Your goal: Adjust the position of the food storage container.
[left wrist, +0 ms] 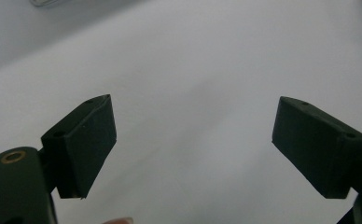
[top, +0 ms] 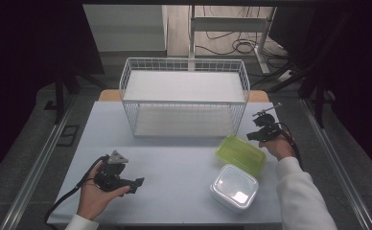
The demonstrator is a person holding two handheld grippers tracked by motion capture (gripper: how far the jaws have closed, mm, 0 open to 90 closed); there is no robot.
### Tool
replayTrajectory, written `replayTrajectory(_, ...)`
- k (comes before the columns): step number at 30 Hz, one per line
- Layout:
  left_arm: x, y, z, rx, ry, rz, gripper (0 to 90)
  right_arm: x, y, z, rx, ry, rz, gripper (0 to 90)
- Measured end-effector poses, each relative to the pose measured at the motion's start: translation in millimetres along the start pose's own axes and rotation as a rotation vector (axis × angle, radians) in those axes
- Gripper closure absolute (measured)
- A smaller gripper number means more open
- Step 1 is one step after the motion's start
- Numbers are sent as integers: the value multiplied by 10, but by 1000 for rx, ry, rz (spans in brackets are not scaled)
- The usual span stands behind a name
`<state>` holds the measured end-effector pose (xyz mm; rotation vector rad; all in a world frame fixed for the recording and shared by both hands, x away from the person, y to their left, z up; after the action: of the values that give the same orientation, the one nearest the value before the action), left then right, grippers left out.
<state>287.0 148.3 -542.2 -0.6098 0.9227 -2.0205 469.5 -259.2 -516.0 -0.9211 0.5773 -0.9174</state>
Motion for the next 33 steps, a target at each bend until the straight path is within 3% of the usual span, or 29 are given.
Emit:
replayTrajectory(5,7,-4,-9,-3,3,-1,132,107,-231,-176,-11,46,-39,893)
replayTrajectory(7,14,-5,-7,-2,2,-5,132,162,-328,-401,-42,86,-61,893)
replayTrajectory(8,16,-6,-5,0,1,-7,132,162,-328,-401,-42,86,-61,893)
replayTrajectory(10,14,-7,7,6,-7,-9,132,169,-351,-656,-85,112,-72,893)
replayTrajectory(13,15,-6,18,11,-14,-14,132,151,-337,-808,-110,131,-73,893)
replayTrajectory(15,15,-7,27,13,-19,-20,133,109,-264,-1005,-157,146,-65,893)
replayTrajectory(17,16,4,33,14,-24,-23,133,71,-209,-1067,-169,159,-54,893)
replayTrajectory(21,13,16,30,9,-22,-22,133,24,-161,-1058,-176,160,-52,893)
replayTrajectory(29,-6,8,6,-3,-5,-4,131,-48,-91,-796,-174,146,-60,892)
replayTrajectory(33,-7,1,1,-2,-4,1,129,-131,13,-640,-177,91,-52,892)
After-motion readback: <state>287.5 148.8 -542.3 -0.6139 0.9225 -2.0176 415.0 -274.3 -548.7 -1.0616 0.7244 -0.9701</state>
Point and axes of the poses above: each handheld gripper's, and its own axes: y roughly forward along the jaws, z roughly out of its top, x roughly to its right, the point moved 9 cm from there along y, roughly forward along the jaws, and after that the axes turned 2 degrees about y, right-handed, at the moved point
